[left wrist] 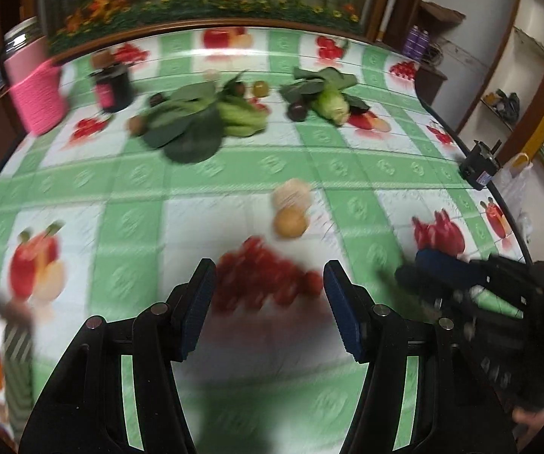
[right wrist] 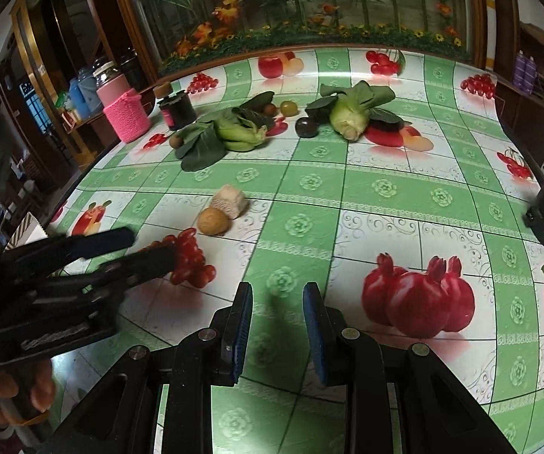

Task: Organize fruits
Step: 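Move both open tools back over the tablecloth toward a brown fruit and cube, then grasp a brown round fruit with the left tool while the right tool grasps a beige cube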

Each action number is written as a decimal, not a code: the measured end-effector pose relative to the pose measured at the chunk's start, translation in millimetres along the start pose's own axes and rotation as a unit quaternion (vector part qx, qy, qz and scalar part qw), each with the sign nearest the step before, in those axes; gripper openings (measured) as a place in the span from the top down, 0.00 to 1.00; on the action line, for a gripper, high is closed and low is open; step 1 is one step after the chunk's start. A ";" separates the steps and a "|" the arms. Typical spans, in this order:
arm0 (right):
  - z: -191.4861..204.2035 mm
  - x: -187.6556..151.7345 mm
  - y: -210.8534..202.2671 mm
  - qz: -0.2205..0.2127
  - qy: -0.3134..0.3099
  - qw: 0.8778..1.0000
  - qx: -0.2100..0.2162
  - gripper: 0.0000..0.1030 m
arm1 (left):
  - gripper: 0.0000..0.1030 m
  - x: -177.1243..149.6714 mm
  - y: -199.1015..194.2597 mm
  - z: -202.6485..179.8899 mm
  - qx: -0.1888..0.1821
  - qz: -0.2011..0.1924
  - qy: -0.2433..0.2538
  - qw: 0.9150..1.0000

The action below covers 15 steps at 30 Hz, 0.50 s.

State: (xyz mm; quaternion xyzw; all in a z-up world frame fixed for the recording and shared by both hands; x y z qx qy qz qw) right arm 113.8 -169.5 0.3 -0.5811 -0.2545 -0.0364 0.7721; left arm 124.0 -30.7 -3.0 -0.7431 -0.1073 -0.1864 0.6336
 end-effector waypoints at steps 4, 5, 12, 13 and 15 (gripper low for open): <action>-6.9 2.6 2.0 -0.001 0.003 1.000 0.001 0.74 | 0.43 18.7 19.0 -8.4 0.005 0.005 0.007 1.000; -8.5 3.2 2.6 -0.001 0.006 1.000 0.004 0.74 | 0.43 21.3 22.1 -9.2 0.007 0.005 0.009 1.000; -9.6 9.8 8.5 0.004 0.003 1.000 0.005 0.74 | 0.76 29.1 37.3 -3.2 0.010 0.000 0.013 1.000; -8.8 11.4 8.3 0.004 0.002 1.000 0.006 0.74 | 0.77 29.1 37.4 -1.4 0.004 0.001 0.011 1.000; -5.9 16.2 8.4 0.001 0.000 1.000 0.008 0.74 | 0.77 27.5 35.6 2.5 0.003 0.000 0.008 1.000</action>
Point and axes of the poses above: each gripper's, at about its wrist camera, not at the fingertips, and y roughly the way its jaws point, z to its left, x to its top, the point moved 5 cm from there along y, roughly the way its jaws point, and after that the axes turned 12 degrees about z, right-handed, at the moved point
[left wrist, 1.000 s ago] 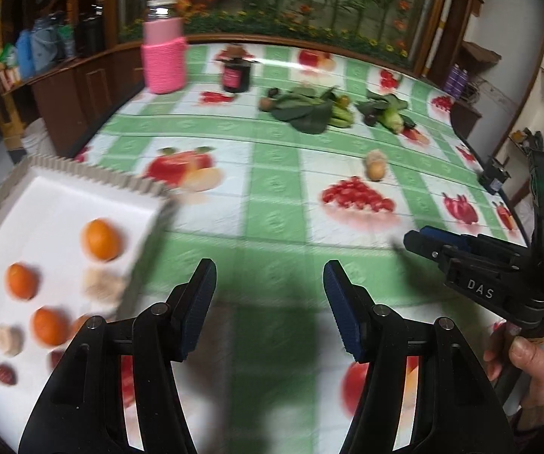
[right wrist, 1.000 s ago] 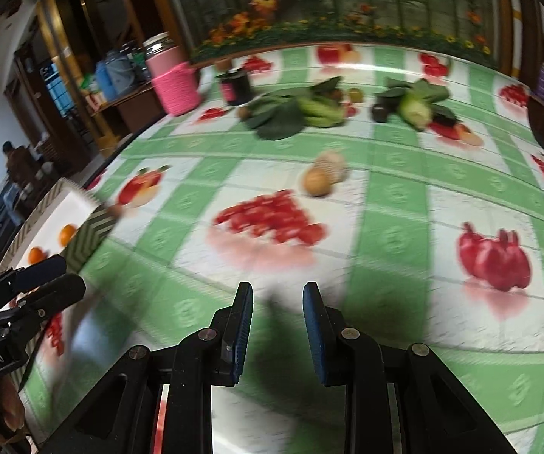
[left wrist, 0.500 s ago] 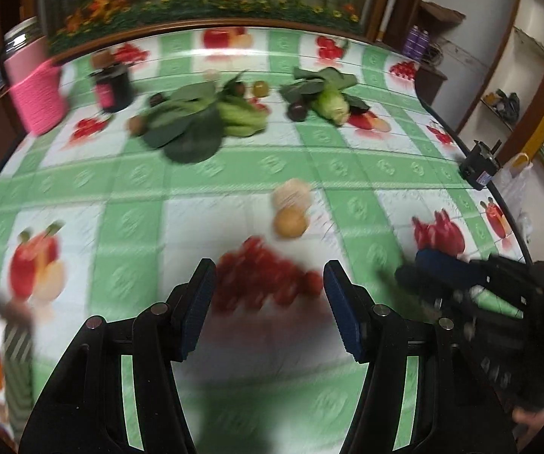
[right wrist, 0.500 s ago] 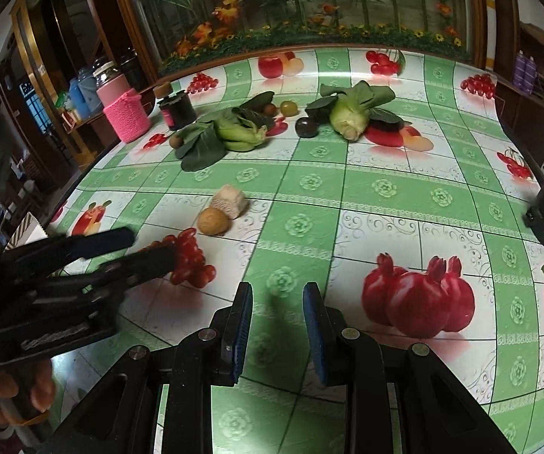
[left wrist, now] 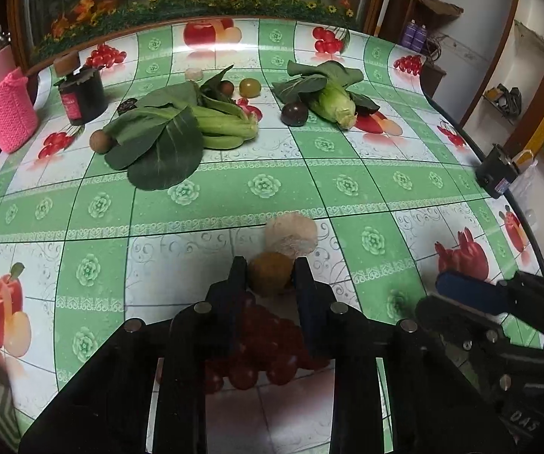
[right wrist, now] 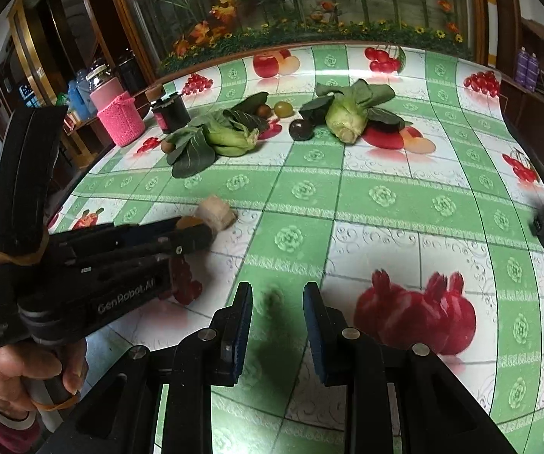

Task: Organize fruits
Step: 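Grasp a brown round fruit with the left tool while the right tool grasps a beige cube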

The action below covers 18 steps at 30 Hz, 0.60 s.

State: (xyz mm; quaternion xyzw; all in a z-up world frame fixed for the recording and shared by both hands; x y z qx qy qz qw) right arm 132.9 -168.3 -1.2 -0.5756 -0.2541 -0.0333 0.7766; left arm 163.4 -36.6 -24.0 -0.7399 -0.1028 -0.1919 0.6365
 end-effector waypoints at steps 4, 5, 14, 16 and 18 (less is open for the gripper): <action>11.8 13.8 5.9 -0.004 -0.009 1.000 0.012 0.74 | 0.77 -9.3 -11.0 7.8 0.006 -0.002 -0.010 1.000; 14.7 16.8 7.6 -0.005 -0.011 1.000 0.016 0.74 | 0.77 -12.5 -15.0 10.0 0.010 -0.004 -0.013 1.000; 47.8 50.7 43.3 0.002 -0.063 0.998 0.017 0.70 | 0.77 -46.6 -44.7 37.5 0.014 -0.016 -0.054 0.998; 50.5 55.5 53.8 0.006 -0.077 0.997 0.006 0.70 | 0.77 -52.5 -49.2 42.2 0.016 -0.016 -0.058 0.998; 49.2 59.5 57.7 -0.003 -0.075 0.997 0.024 0.71 | 0.77 -57.3 -52.8 45.4 0.013 -0.015 -0.061 0.998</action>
Point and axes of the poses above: each gripper's, at about its wrist camera, not at the fingertips, and y roughly the way its jaws point, z to its left, x to its top, the point moved 5 cm from there along y, roughly the way its jaws point, and after that the axes turned 12 degrees about z, right-handed, at the moved point
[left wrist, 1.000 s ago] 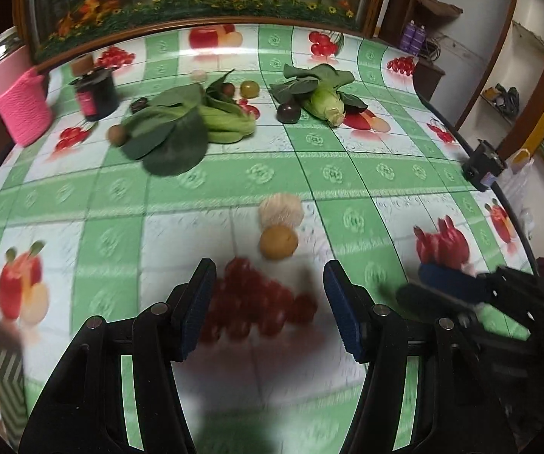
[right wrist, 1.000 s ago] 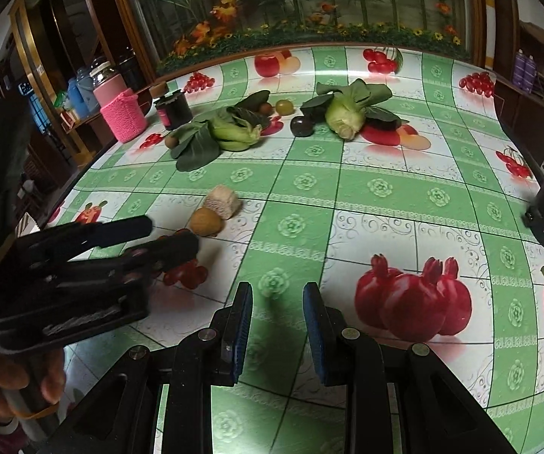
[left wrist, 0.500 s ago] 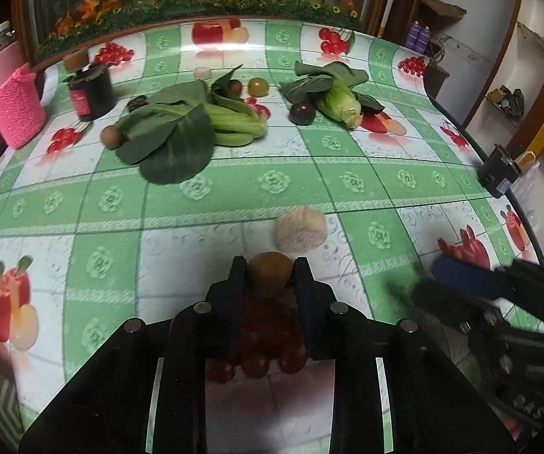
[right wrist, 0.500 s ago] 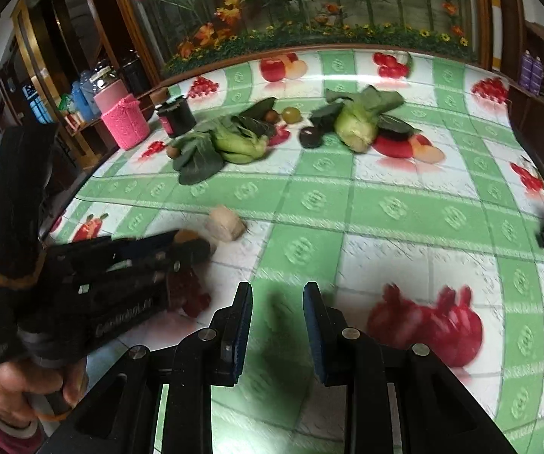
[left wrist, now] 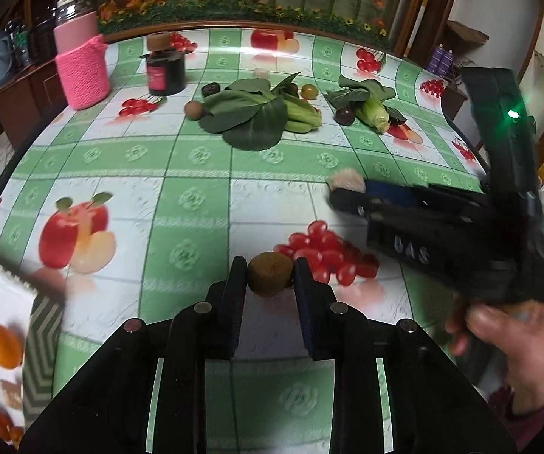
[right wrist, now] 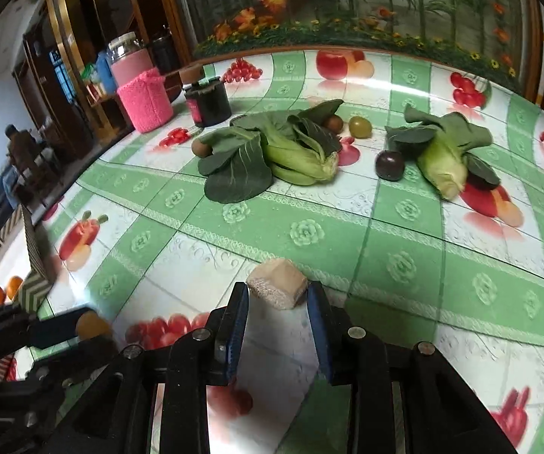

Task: Organize fruits
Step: 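Grasp a brown round fruit with the left tool while the right tool grasps a beige cube, then carry the brown fruit and cube over the white tray and open both tools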

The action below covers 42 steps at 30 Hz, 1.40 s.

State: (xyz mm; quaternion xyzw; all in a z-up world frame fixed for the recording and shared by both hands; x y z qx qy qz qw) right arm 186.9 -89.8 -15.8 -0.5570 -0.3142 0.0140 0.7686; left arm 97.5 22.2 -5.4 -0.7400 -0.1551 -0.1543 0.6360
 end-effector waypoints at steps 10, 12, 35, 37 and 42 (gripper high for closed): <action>17.6 -15.2 -10.8 0.002 0.007 0.999 0.033 0.85 | 0.77 -21.6 -13.4 13.8 0.001 -0.004 -0.016 1.000; 18.1 -15.6 -13.8 0.001 0.009 1.000 0.027 0.85 | 0.77 -25.1 -16.6 17.5 -0.001 -0.003 -0.020 1.000; 44.5 -33.4 -26.8 -0.012 -0.016 0.999 0.025 0.84 | 0.77 -54.2 -39.6 36.5 -0.007 -0.010 -0.029 1.000; 56.3 -39.6 -35.9 -0.020 -0.016 0.999 0.040 0.84 | 0.77 -60.0 -48.5 40.5 -0.005 -0.016 -0.030 0.999; 96.7 -56.8 -55.3 -0.035 -0.028 0.996 0.077 0.84 | 0.77 -75.7 -74.6 54.8 0.001 -0.032 -0.034 0.999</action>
Point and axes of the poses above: each gripper's, at about its wrist camera, not at the fingertips, and y roughly the way its jaws point, z to its left, x to its top, the point moved 5 cm from there along y, roughly the way its jaws point, and after that the axes turned 12 degrees about z, right-handed, at the moved point
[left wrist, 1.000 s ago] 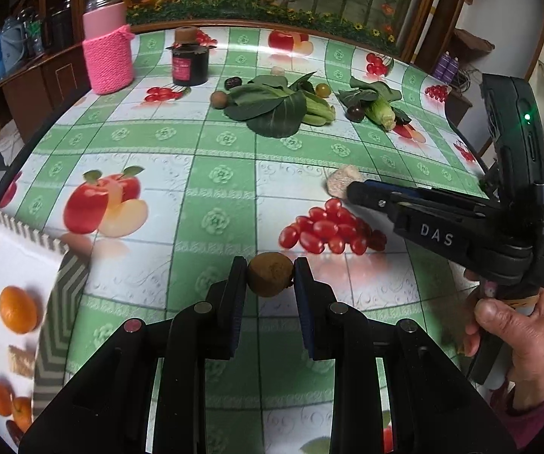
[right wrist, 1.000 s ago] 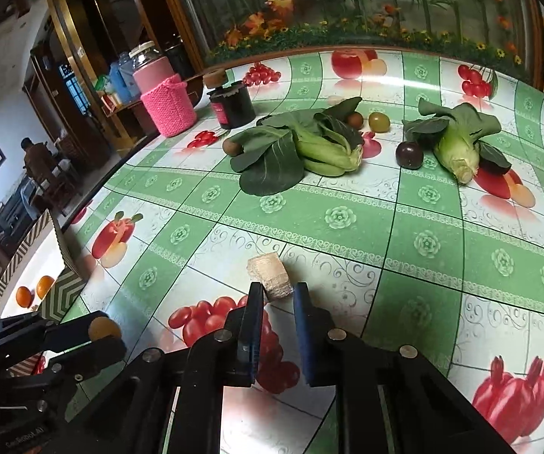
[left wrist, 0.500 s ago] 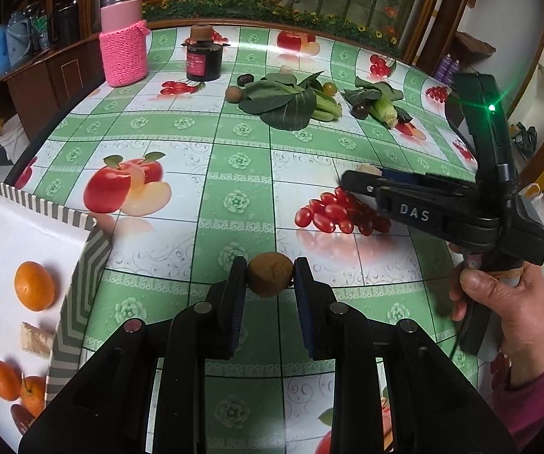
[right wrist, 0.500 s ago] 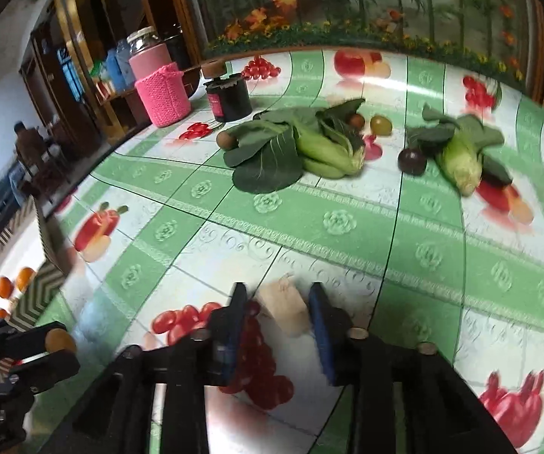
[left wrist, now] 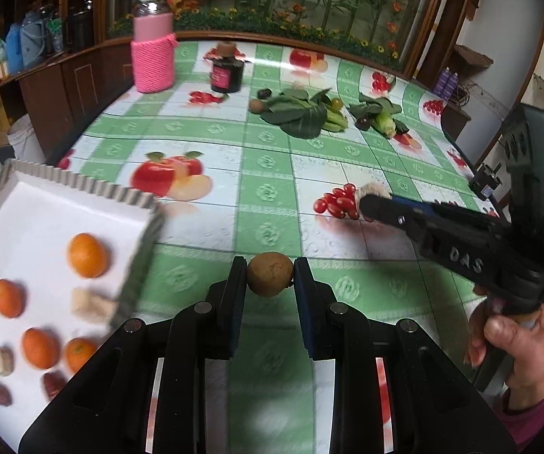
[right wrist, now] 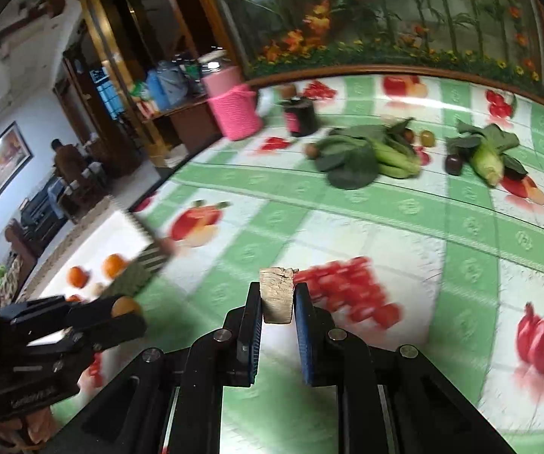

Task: Organize fruits
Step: 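Carry the brown fruit and cube over the white tray and open both tools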

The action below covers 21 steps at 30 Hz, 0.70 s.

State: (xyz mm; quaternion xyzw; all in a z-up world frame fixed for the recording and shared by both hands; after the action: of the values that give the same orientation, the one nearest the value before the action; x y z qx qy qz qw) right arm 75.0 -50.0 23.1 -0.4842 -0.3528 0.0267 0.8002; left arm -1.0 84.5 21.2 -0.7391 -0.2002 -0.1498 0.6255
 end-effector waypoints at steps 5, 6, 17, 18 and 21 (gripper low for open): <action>44.6 -11.4 -7.4 -0.010 -0.019 0.999 0.026 0.84 | 0.77 -20.8 -27.8 25.5 0.007 -0.012 -0.010 1.000; 54.5 -13.7 -7.3 -0.011 -0.023 0.999 0.033 0.84 | 0.77 -24.7 -31.8 29.8 0.011 -0.013 -0.011 1.000; 145.6 -25.6 8.7 0.001 -0.075 0.994 0.077 0.84 | 0.76 -66.4 -74.4 95.2 0.076 -0.039 -0.043 0.995; 155.2 -25.4 11.0 0.003 -0.081 0.993 0.080 0.84 | 0.76 -69.8 -76.3 99.7 0.080 -0.039 -0.046 0.995; 179.0 -26.3 15.4 0.007 -0.097 0.991 0.088 0.84 | 0.76 -81.7 -81.6 116.1 0.093 -0.040 -0.055 0.993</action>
State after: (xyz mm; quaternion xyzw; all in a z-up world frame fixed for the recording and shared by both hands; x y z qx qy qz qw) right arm -45.8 83.5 47.2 -0.4097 -0.4215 0.1103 0.8015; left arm -115.3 201.1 33.2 -0.6764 -0.2771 -0.1145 0.6727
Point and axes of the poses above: each gripper's, at about its wrist camera, not at the fingertips, and y roughly the way its jaws point, z to its left, x to its top, the point moved 5 cm from there along y, roughly the way its jaws point, and after that the axes turned 12 degrees about z, right-handed, at the moved point
